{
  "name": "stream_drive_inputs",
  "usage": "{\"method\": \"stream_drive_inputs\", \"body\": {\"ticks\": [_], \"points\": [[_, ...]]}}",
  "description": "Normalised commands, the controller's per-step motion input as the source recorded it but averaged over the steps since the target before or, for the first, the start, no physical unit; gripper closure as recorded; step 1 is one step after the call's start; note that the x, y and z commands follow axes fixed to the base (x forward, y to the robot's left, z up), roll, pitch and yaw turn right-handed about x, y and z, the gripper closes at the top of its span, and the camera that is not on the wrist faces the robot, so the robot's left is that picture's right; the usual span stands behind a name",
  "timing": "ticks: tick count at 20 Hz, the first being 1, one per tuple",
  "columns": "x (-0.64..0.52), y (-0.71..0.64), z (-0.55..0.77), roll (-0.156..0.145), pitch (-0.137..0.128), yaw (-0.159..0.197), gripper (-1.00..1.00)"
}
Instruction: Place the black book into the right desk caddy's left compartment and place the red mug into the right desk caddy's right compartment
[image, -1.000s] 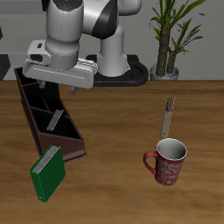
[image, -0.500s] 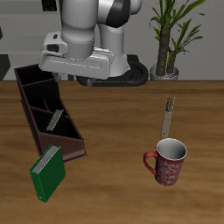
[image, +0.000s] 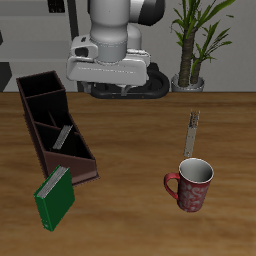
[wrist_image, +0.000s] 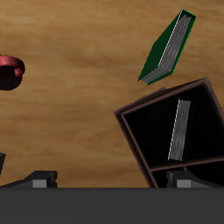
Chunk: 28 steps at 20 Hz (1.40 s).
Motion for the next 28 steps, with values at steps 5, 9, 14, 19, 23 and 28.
{"method": "stream_drive_inputs", "body": {"ticks": [5, 9, 14, 19, 23, 28], "points": [[0.00, 0.54, -0.02, 0.044, -0.030, 0.008, -1.00], [-0.17, 0.53, 0.04, 0.053, -0.033, -0.003, -1.00], [-0.24, 0.38, -0.14, 0.012, -0.027, -0.047, -1.00], [-0.24, 0.53, -0.02, 0.067, -0.056, 0.053, -1.00], [0.14, 0.31, 0.05, 0.014, 0.028, 0.012, -1.00], [0.21, 0.20, 0.04, -0.010, 0.007, 0.022, -1.00]]}}
